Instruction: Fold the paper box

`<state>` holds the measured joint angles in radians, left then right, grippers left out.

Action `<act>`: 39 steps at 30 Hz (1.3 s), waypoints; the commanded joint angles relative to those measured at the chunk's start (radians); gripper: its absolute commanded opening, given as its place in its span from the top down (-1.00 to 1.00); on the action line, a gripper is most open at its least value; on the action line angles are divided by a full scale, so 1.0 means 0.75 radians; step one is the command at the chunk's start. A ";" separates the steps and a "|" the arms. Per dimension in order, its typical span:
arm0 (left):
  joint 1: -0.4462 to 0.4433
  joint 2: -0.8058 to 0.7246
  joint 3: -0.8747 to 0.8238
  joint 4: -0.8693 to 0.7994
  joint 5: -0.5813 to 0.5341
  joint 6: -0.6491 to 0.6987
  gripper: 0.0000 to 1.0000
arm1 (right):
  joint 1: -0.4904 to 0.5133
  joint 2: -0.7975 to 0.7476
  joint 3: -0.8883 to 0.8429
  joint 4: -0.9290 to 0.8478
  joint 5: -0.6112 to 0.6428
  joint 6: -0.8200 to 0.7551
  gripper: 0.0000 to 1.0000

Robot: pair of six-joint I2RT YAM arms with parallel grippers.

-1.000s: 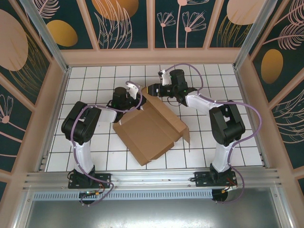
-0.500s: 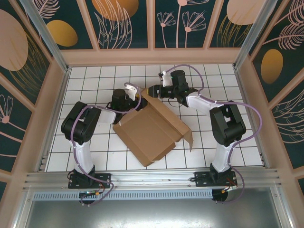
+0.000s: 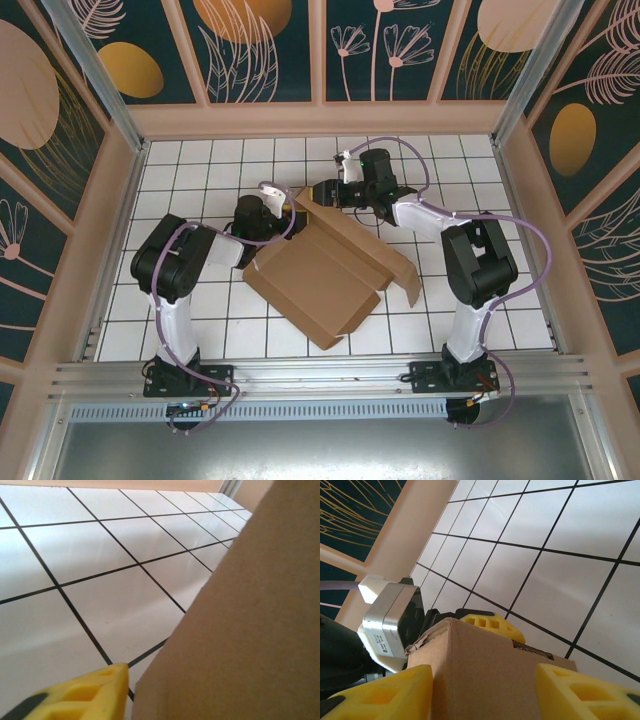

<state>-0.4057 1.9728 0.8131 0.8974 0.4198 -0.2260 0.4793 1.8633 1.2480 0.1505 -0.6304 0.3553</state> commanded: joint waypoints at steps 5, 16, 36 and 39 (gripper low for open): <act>0.005 0.014 0.037 0.006 -0.063 0.031 0.90 | 0.000 0.030 -0.036 -0.131 0.020 0.004 -0.10; 0.007 0.001 0.043 -0.011 -0.073 0.022 1.00 | -0.004 0.013 -0.033 -0.122 0.038 0.003 -0.11; 0.005 -0.076 0.026 0.098 -0.220 -0.216 1.00 | -0.196 -0.508 -0.274 -0.009 0.284 -0.002 -0.44; 0.005 -0.078 0.038 0.107 -0.224 -0.243 1.00 | -0.251 -0.632 -0.326 0.005 0.330 0.010 -0.44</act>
<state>-0.4057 1.9503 0.8223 0.9176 0.2745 -0.3485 0.3225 1.4811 1.0370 0.1314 -0.4480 0.3656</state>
